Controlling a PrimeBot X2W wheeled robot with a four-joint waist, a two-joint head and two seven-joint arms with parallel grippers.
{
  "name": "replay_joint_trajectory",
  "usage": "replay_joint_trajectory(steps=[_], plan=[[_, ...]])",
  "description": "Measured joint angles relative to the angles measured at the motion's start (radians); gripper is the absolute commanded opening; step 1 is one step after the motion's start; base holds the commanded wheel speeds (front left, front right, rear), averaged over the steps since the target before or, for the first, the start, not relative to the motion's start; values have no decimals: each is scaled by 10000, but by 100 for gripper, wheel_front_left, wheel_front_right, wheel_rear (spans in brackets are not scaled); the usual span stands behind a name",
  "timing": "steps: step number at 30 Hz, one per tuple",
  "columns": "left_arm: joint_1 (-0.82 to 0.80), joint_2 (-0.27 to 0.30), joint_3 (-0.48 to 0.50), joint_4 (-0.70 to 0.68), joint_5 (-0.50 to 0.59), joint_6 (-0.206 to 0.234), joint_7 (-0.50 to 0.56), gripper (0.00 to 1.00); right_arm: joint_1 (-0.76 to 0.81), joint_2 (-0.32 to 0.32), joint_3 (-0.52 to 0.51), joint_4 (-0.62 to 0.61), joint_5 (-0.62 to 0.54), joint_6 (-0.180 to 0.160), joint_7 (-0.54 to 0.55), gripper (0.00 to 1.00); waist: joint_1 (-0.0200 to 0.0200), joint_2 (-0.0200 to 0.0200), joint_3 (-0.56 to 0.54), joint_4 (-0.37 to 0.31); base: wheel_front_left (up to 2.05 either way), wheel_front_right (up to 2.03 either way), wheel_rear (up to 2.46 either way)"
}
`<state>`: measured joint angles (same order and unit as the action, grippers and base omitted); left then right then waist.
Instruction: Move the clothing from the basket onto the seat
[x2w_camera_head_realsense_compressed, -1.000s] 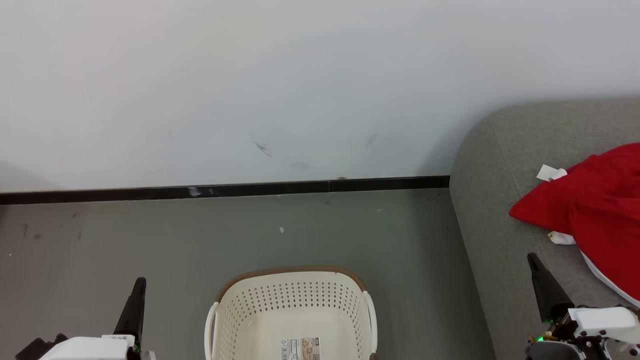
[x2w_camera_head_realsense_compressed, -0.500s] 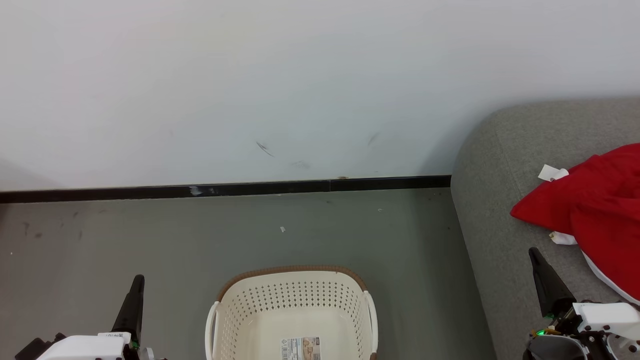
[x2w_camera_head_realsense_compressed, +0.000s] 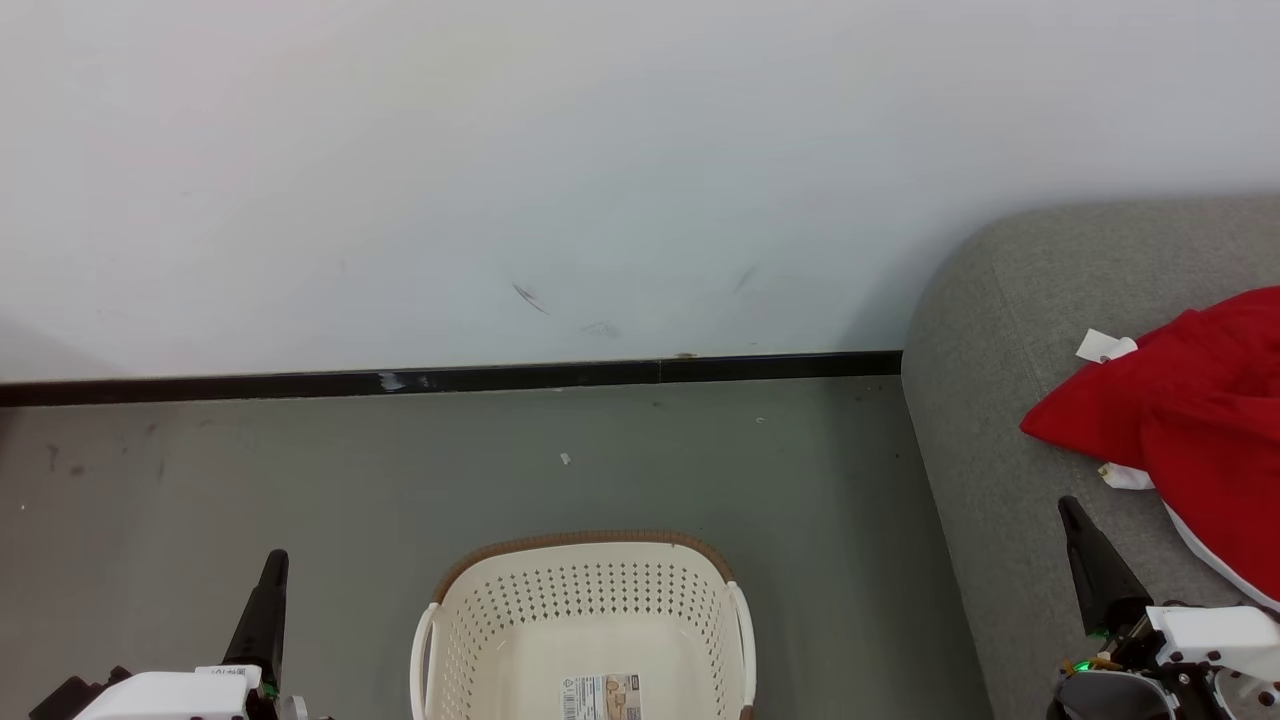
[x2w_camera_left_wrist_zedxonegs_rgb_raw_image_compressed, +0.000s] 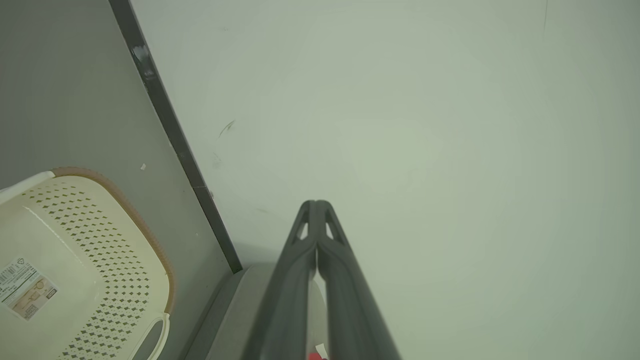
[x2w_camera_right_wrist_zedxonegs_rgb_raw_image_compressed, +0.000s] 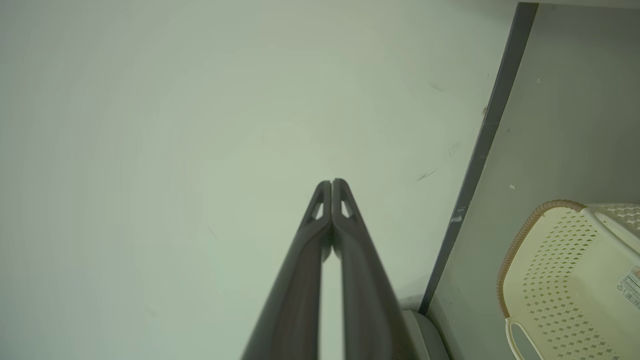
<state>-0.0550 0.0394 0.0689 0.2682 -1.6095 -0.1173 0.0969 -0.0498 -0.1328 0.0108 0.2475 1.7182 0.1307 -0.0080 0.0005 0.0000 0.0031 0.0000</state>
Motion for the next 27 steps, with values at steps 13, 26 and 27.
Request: replay_joint_trajectory(steps=[13, 26, 27], plan=[[-4, 0, 12, 38, 0, -2, 2, 0, -3, 4, -21, 50, -4, 0, 8, 0, -1, 0, -1, 0, 0, 0, 0], [-8, -2, 17, 58, 0, -12, 4, 0, -5, 12, -50, 69, -10, 0, 46, 0, -1, 0, -1, 0, 0, 0, 0], [-8, -2, 17, 59, 0, -12, 8, 0, -5, 13, -52, 71, -10, 0, 50, 0, -1, 0, -1, 0, 0, 0, 0]])
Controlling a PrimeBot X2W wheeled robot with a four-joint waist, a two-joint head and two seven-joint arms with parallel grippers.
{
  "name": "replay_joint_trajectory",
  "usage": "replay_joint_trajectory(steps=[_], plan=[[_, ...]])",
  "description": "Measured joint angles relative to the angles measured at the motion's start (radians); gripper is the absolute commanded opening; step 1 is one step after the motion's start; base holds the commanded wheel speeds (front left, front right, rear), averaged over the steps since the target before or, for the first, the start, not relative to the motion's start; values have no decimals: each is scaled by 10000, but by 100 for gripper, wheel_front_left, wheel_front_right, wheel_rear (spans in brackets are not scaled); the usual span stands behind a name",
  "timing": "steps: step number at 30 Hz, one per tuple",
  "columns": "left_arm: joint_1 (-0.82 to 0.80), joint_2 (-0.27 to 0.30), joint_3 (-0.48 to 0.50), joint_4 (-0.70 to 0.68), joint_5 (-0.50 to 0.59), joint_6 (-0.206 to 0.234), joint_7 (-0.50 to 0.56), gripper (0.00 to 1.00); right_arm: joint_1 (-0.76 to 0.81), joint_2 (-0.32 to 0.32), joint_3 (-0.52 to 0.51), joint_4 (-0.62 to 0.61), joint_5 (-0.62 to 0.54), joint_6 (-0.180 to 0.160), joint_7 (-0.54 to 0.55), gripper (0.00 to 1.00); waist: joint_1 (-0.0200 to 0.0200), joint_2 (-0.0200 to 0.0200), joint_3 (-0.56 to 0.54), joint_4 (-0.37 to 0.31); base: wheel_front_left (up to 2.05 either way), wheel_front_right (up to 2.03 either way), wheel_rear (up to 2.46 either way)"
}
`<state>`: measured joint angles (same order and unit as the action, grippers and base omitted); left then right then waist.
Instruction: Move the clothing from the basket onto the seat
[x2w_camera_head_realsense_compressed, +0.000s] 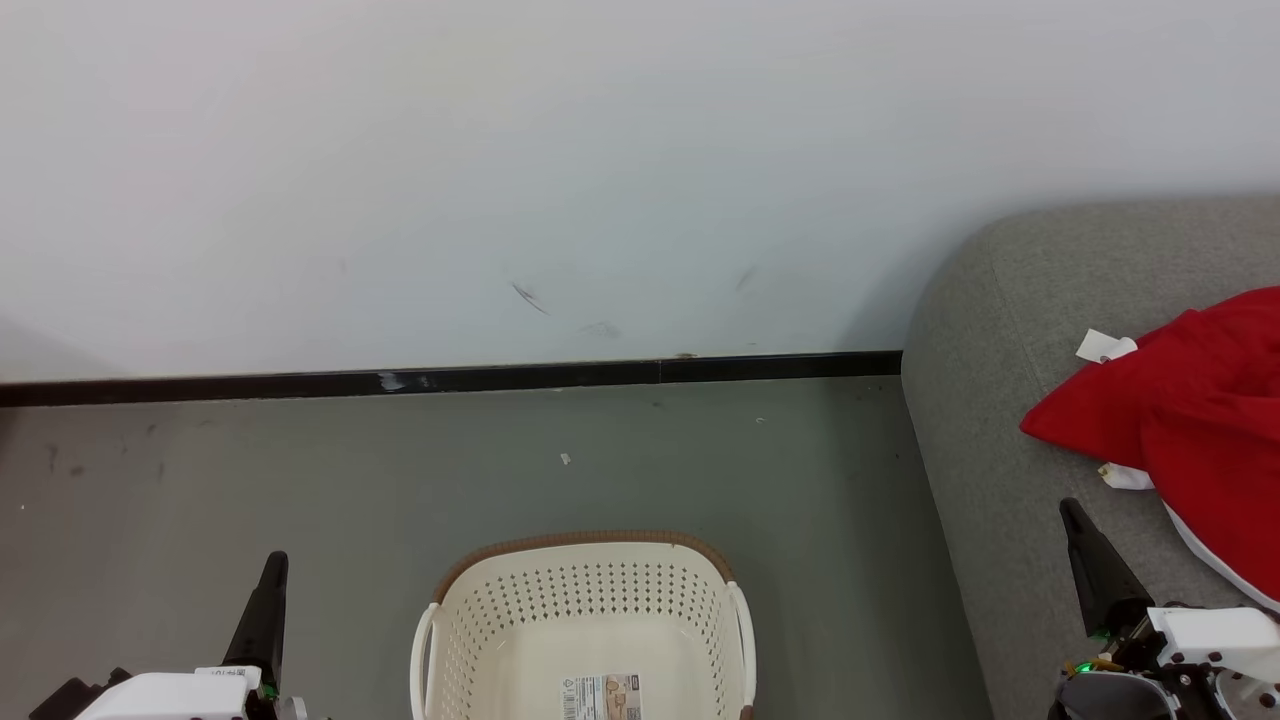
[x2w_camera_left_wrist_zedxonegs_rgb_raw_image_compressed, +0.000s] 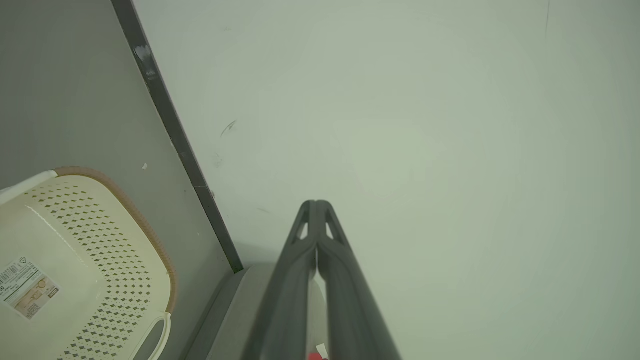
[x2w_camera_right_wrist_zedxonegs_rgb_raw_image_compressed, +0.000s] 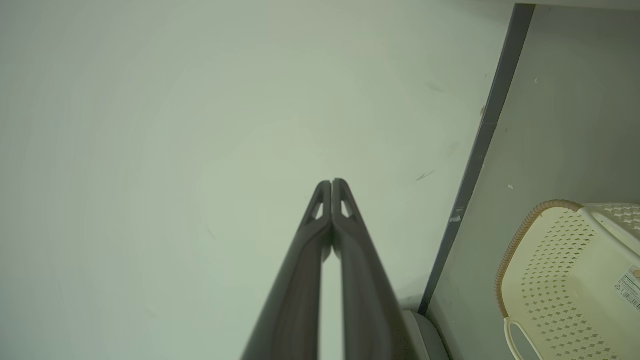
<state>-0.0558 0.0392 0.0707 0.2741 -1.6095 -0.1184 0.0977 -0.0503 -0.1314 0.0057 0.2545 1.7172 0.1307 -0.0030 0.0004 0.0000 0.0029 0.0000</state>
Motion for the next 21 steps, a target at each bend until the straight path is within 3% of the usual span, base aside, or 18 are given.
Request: replay_joint_trajectory(steps=[21], plan=[[-15, -2, 8, 23, 0, 0, 27, 0, -1, 25, -58, 27, -15, 0, 31, 0, -1, 0, 0, 0, 0, 0, 0]])
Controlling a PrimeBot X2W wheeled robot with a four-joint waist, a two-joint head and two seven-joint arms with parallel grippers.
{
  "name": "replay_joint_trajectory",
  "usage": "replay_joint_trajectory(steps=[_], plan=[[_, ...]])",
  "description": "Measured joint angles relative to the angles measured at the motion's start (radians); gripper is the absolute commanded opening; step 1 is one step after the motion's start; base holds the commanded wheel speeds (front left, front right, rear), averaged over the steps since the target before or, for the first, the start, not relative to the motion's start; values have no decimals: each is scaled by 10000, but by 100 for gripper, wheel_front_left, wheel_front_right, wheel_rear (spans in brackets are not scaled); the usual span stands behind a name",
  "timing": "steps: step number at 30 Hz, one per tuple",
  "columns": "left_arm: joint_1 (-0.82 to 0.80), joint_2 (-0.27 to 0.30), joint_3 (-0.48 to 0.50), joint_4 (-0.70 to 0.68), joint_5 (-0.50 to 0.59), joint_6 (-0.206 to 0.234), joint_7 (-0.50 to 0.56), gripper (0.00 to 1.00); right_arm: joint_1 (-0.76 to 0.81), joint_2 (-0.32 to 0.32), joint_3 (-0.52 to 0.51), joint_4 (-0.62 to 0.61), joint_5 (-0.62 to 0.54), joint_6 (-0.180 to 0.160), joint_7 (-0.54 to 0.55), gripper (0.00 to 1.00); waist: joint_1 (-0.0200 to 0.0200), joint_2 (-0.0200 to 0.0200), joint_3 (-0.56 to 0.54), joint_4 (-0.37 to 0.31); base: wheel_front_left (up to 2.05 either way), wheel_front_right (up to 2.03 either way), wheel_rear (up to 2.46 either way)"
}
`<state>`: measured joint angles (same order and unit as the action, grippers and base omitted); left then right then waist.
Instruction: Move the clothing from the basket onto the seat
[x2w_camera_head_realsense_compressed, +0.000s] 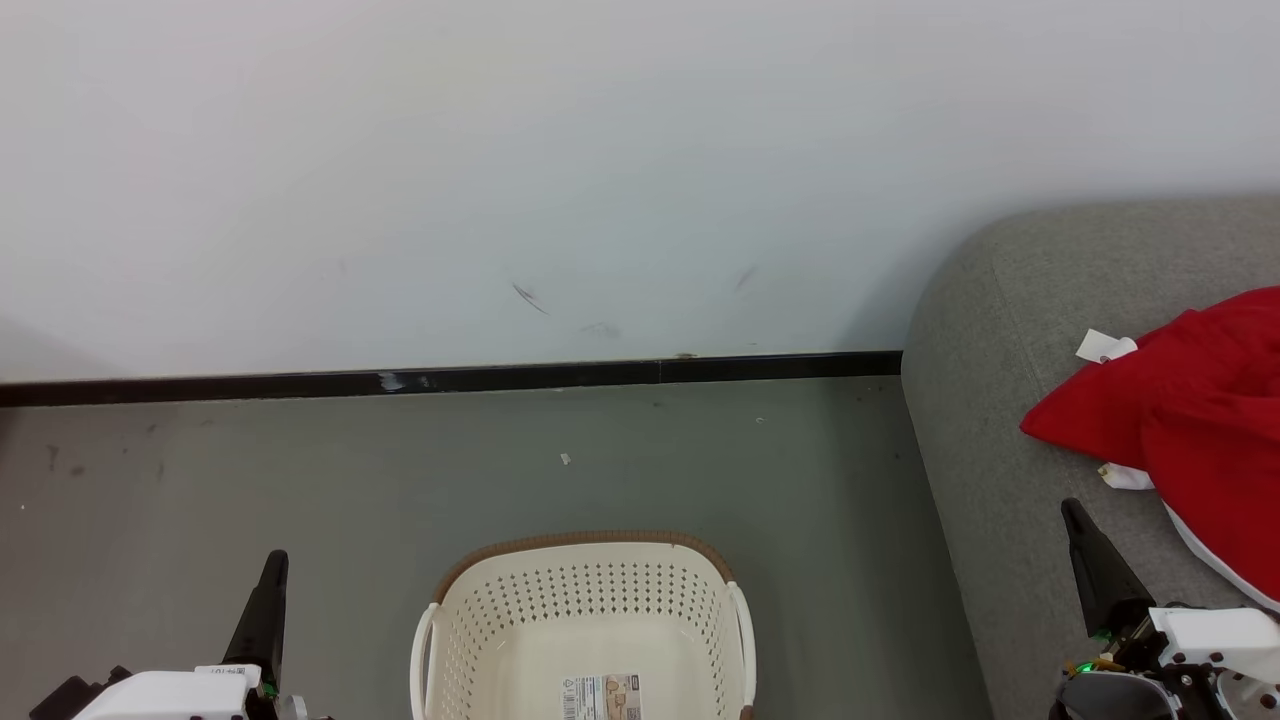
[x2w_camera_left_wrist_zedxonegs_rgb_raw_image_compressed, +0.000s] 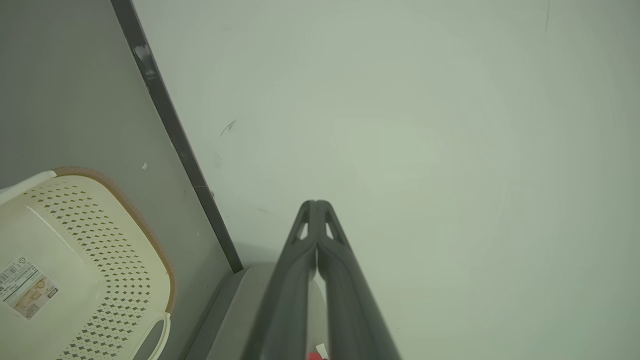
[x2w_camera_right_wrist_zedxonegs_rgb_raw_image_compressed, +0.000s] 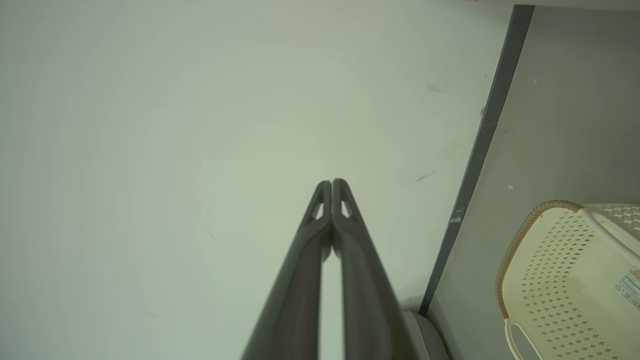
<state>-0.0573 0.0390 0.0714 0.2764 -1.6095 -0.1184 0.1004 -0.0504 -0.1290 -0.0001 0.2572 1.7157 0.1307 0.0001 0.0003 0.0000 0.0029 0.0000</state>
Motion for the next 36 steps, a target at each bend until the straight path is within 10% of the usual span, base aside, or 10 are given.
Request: replay_joint_trajectory(steps=[36], plan=[[-21, -4, 8, 17, 0, 0, 40, 0, -2, 38, -107, 10, -12, 0, 86, 0, -1, 0, 0, 0, 0, 0, 0]])
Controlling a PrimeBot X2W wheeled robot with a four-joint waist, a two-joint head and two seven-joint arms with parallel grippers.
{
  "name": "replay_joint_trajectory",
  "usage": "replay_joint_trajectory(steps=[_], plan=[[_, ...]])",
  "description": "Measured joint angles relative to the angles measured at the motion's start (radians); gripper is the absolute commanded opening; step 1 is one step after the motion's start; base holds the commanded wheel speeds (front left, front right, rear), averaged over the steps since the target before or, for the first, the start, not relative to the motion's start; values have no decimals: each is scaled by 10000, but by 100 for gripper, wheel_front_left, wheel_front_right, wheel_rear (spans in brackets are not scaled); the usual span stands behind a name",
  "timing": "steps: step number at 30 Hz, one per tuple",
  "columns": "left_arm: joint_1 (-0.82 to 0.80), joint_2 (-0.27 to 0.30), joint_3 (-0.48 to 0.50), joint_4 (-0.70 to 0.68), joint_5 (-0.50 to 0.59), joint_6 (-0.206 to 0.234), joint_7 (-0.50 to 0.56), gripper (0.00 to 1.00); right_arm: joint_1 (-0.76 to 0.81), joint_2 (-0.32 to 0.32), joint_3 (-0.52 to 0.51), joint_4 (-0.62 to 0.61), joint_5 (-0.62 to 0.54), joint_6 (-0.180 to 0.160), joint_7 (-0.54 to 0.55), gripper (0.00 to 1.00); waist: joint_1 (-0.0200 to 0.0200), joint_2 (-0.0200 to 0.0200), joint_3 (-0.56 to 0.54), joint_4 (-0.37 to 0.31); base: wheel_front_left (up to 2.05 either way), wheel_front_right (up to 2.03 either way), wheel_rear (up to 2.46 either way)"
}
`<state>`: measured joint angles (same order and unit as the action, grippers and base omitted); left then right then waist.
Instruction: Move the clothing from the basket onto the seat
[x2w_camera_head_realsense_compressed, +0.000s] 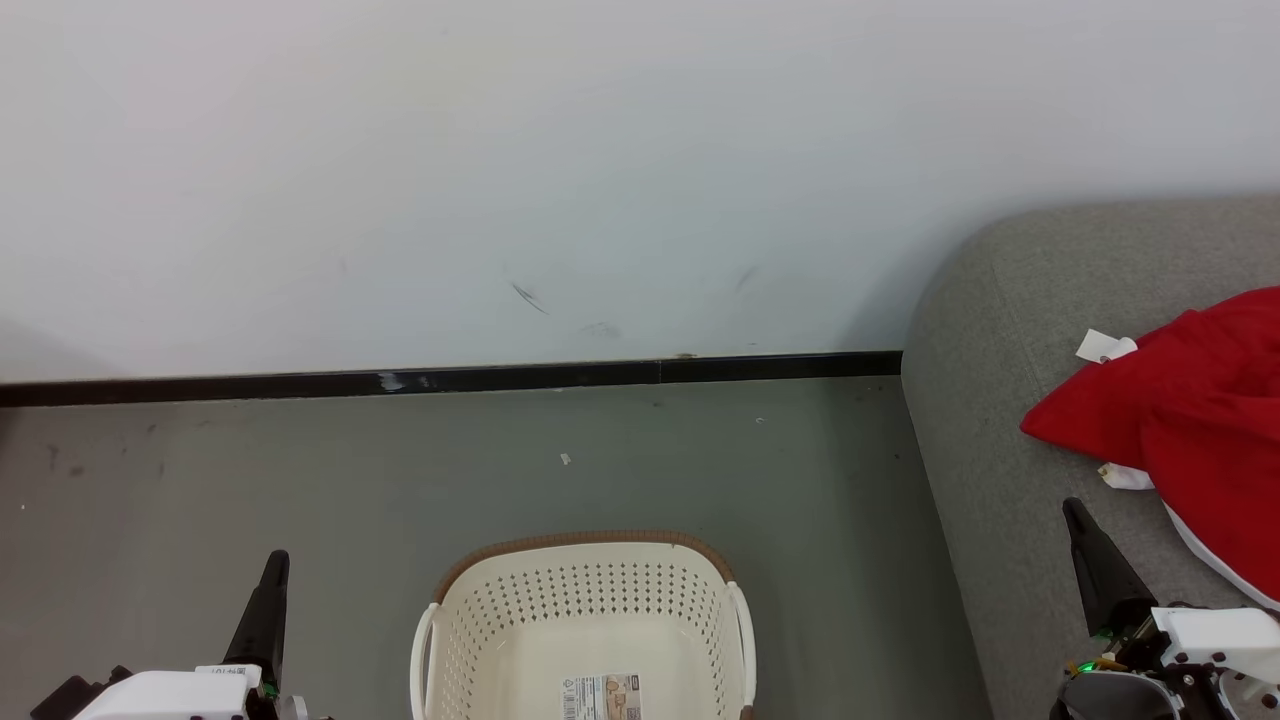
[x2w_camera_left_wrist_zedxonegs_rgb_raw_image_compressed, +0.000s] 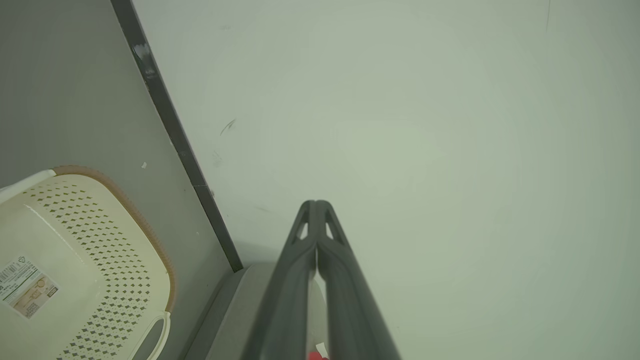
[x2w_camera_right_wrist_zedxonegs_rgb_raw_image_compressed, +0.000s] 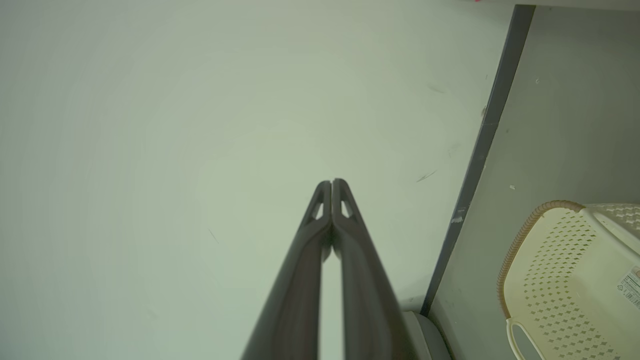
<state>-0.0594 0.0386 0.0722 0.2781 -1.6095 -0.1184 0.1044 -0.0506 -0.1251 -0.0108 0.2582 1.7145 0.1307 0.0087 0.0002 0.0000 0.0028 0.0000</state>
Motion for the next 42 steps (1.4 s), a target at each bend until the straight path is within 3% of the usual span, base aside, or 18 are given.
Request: replay_joint_trajectory(steps=[42], plan=[[-1, -6, 8, 0, 0, -2, 0, 0, 0, 61, -69, 8, -17, 0, 13, 0, -1, 0, 2, 0, 0, 0, 0]])
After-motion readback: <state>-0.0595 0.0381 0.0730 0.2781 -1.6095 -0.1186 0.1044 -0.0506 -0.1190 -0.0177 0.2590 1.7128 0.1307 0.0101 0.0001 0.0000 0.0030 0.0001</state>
